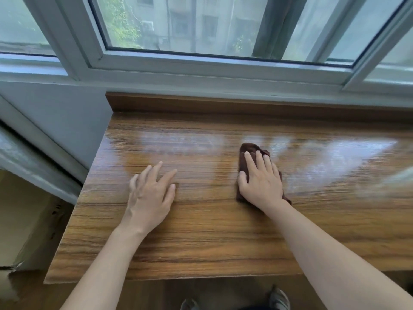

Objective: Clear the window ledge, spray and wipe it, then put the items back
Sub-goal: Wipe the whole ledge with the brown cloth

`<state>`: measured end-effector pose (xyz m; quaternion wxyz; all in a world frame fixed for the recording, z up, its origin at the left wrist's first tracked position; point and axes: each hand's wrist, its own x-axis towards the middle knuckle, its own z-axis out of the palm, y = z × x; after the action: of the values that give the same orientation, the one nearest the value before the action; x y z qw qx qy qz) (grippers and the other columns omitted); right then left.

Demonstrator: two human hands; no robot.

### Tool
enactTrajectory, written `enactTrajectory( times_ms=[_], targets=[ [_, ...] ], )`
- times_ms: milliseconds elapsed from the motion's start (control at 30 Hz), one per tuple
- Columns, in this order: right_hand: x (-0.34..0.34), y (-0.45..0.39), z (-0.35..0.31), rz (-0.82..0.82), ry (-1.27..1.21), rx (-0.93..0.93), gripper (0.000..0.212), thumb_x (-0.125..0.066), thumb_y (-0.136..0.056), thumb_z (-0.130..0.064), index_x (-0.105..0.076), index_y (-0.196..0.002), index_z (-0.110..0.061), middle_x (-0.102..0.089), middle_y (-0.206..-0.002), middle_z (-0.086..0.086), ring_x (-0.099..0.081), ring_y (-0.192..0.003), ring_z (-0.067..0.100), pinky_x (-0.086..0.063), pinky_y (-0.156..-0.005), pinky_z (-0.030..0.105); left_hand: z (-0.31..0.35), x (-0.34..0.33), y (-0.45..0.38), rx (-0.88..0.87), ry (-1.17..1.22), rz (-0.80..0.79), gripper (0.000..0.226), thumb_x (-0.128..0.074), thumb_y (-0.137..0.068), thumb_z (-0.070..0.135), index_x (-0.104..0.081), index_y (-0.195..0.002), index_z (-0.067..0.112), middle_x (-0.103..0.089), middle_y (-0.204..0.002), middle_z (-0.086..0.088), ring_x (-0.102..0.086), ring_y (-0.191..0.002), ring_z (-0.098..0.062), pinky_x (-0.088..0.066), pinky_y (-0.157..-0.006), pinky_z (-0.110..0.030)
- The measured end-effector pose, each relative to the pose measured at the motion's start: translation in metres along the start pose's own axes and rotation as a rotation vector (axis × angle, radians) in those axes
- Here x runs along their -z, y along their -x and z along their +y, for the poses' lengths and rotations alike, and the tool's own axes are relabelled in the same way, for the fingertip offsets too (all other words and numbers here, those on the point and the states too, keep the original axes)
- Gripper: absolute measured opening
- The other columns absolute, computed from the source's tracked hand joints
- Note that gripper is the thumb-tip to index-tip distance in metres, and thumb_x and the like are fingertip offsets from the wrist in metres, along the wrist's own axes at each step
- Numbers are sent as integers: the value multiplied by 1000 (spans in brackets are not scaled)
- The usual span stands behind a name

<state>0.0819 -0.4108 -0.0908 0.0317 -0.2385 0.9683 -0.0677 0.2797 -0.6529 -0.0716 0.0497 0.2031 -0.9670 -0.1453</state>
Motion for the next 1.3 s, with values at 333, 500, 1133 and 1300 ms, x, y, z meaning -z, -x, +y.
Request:
enactTrajectory(
  times_ms=[333,500,1133,1300],
  targets=[
    [-10,18,-88,-29,-18,236,66,-31,-100,-48,-23,-163,-31,-18,-172,9,-12,-158,35,-9,-128,52,39,-10,-7,-43,11,1,42,-48,-105,38,-51,-147,36,-39,-162,-7,-32,-150,-32,-23,-121,-55],
    [-13,18,-84,-40,-92,326,65,-36,-100,-47,-27,-162,-30,-23,-171,11,-15,-158,32,-10,-129,50,58,-15,-12,-50,14,34,41,-49,-105,36,-51,-146,35,-41,-160,-7,-32,-150,-31,-23,-120,-56],
    [42,-6,203,-73,8,-87,67,-28,-99,-49,-16,-164,-34,-10,-174,8,-7,-159,33,-6,-128,51,235,-64,-34,-77,27,49,41,-50,-105,32,-53,-146,32,-42,-159,-7,-34,-149,-30,-25,-120,-56],
    [31,5,170,-76,-41,229,65,-30,-100,-48,-23,-162,-32,-17,-172,10,-9,-159,34,-8,-128,51,286,-78,-41,-77,30,45,43,-50,-105,33,-51,-147,34,-41,-161,-5,-31,-151,-29,-24,-120,-55]
  ],
)
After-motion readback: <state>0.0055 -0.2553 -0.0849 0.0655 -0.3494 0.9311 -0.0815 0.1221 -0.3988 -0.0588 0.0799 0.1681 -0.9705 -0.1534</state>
